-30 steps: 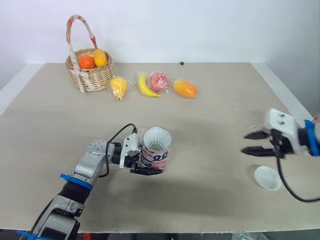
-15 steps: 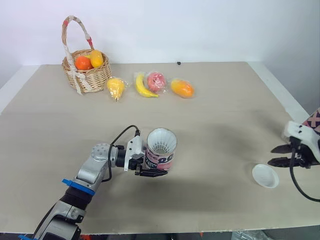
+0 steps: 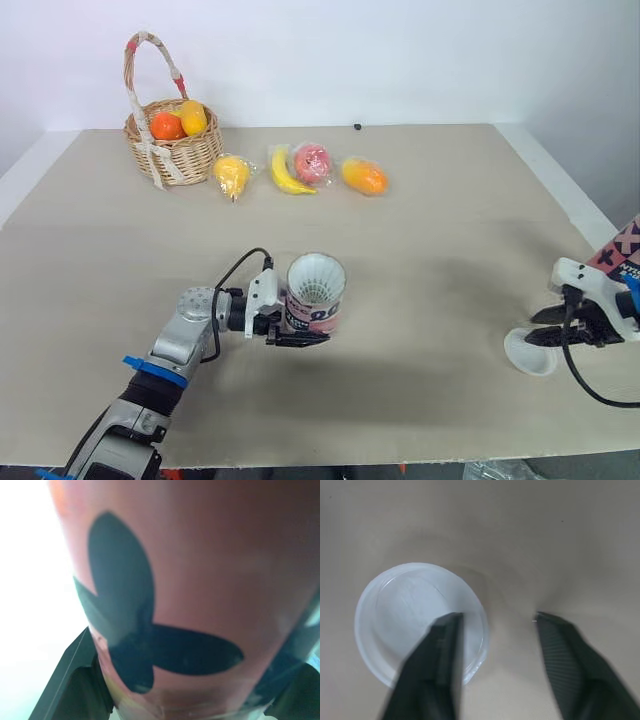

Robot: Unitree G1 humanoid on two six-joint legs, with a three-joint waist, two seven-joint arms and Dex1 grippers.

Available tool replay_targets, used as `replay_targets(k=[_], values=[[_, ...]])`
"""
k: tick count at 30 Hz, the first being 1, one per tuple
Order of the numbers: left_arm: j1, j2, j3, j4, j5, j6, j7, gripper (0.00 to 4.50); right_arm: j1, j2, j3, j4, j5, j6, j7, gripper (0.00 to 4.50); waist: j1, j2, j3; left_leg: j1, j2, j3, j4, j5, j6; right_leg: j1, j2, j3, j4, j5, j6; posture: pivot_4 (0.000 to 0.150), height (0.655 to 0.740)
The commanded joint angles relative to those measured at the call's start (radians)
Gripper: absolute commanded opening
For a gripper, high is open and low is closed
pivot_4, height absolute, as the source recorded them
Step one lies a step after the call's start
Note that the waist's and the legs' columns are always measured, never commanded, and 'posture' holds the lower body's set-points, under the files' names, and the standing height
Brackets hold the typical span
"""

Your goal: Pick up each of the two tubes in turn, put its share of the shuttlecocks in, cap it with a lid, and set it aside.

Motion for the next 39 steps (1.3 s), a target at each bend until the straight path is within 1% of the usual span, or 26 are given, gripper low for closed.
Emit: replay_targets(k=[1, 2, 3, 7, 10, 13, 17, 21, 27, 32, 35, 39], values=[[-0.027, -0.009, 0.023, 0.012, -0.016, -0.034, -0.006, 2.99, 0.004, 0.008, 0.014, -0.016, 0.005, 0.012, 0.043, 0.62, 0.0, 0.0, 0.0, 0.0, 0.0, 0.0, 0.0, 0.0, 0.0, 0.0, 0.0, 0.0, 0.0, 0.0, 0.0, 0.15, 0.7298], [-0.03, -0.013, 0.026, 0.019, -0.02, -0.036, -0.007, 2.99, 0.004, 0.009, 0.012, -0.018, 0.006, 0.012, 0.044, 0.13, 0.0, 0.0, 0.0, 0.0, 0.0, 0.0, 0.0, 0.0, 0.0, 0.0, 0.001, 0.0, 0.0, 0.0, 0.001, 0.15, 0.7298], [-0.033, -0.017, 0.029, 0.026, -0.024, -0.038, -0.008, 2.99, 0.003, 0.009, 0.01, -0.02, 0.005, 0.013, 0.045, 0.05, 0.0, 0.0, 0.0, 0.0, 0.0, 0.0, 0.0, 0.0, 0.0, 0.0, 0.001, 0.0, 0.0, 0.0, 0.001, 0.15, 0.7298], [-0.045, -0.031, 0.036, 0.06, -0.031, -0.041, -0.017, 2.99, -0.005, 0.009, 0.001, -0.03, 0.004, 0.002, 0.045, 0.05, 0.0, 0.0, 0.0, 0.0, 0.001, -0.001, 0.0, 0.0, 0.0, 0.0, 0.001, 0.0, 0.0, 0.001, 0.001, 0.15, 0.7298], [-0.06, -0.029, 0.018, 0.126, 0.006, -0.056, -0.029, 2.99, -0.061, 0.025, -0.016, -0.101, 0.022, 0.011, 0.026, 0.05, -0.007, 0.0, 0.0, 0.0, 0.001, 0.0, 0.0, 0.0, 0.0, 0.0, 0.001, 0.0, 0.0, 0.001, 0.001, 0.15, 0.7298], [-0.08, -0.031, 0.013, 0.174, 0.014, -0.055, -0.046, 2.99, -0.138, 0.05, -0.022, -0.239, 0.072, 0.054, 0.056, 0.05, -0.014, 0.003, -0.001, 0.001, 0.001, 0.001, 0.0, 0.0, 0.0, -0.001, 0.002, 0.002, 0.0, 0.003, 0.002, 0.15, 0.7298], [-0.105, -0.031, 0.004, 0.223, 0.022, -0.076, -0.089, 2.99, -0.305, 0.129, 0.006, -0.384, 0.15, 0.142, 0.083, 0.05, -0.014, 0.003, -0.001, 0.002, 0.001, 0.0, 0.001, 0.0, 0.0, 0.0, 0.003, 0.002, 0.0, 0.004, 0.003, 0.15, 0.7298], [-0.131, -0.027, -0.003, 0.266, 0.031, -0.085, -0.124, 2.99, -0.471, 0.223, 0.072, -0.447, 0.182, 0.18, 0.107, 0.05, -0.013, 0.002, 0.0, 0.001, 0.001, -0.001, 0.001, 0.0, 0.0, 0.0, 0.003, 0.002, 0.0, 0.003, 0.002, 0.15, 0.7298], [-0.155, -0.032, 0.013, 0.301, 0.017, -0.086, -0.151, 2.99, -0.699, 0.352, 0.199, -0.409, 0.167, 0.114, 0.141, 0.05, -0.013, 0.002, 0.0, -0.001, 0.001, -0.002, 0.0, 0.0, 0.0, -0.002, 0.003, 0.001, 0.0, 0.002, 0.001, 0.15, 0.7298], [-0.158, -0.029, 0.014, 0.31, 0.021, -0.088, -0.16, 2.99, -0.847, 0.426, 0.274, -0.356, 0.19, 0.058, 0.142, 0.05, -0.013, 0.002, 0.0, -0.001, 0.002, -0.002, 0.0, 0.0, 0.0, -0.002, 0.003, -0.001, 0.0, 0.002, 0.0, 0.15, 0.7298], [-0.157, -0.029, 0.016, 0.317, 0.024, -0.093, -0.16, 2.99, -0.912, 0.465, 0.316, -0.355, 0.225, 0.034, 0.142, 0.05, -0.013, 0.002, 0.0, -0.001, 0.002, -0.003, -0.001, 0.0, 0.0, -0.002, 0.003, -0.001, 0.001, 0.002, 0.0, 0.15, 0.7298], [-0.162, -0.032, 0.018, 0.331, 0.029, -0.106, -0.157, 2.99, -0.937, 0.492, 0.374, -0.349, 0.239, -0.011, 0.142, 0.05, -0.013, 0.002, -0.001, -0.001, 0.003, -0.004, -0.001, 0.0, 0.0, -0.002, 0.003, -0.002, 0.001, 0.002, -0.001, 0.15, 0.7298]])
